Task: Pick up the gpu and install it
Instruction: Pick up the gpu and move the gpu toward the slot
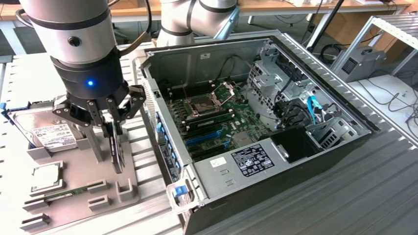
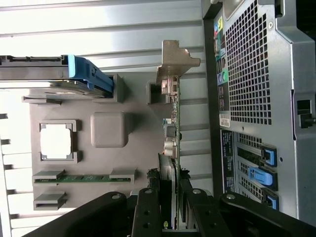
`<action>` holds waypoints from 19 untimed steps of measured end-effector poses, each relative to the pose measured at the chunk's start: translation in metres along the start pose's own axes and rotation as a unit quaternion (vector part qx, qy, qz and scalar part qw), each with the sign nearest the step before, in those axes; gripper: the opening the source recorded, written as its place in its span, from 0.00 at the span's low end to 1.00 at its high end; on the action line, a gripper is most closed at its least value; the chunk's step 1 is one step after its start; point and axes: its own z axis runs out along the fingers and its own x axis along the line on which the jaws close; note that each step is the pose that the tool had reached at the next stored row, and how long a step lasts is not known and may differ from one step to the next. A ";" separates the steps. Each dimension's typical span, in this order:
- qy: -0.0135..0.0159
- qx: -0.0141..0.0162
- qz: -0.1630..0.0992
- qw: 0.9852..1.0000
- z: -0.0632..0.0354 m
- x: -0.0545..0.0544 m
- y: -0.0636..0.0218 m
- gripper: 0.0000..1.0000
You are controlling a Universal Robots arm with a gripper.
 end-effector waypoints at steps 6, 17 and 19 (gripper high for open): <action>0.000 0.000 0.000 1.000 -0.0033 0.000 0.0001 0.26; 0.000 0.000 0.000 1.000 -0.0097 0.000 0.0003 0.26; 0.000 0.000 0.000 1.000 -0.0111 0.000 0.0003 0.26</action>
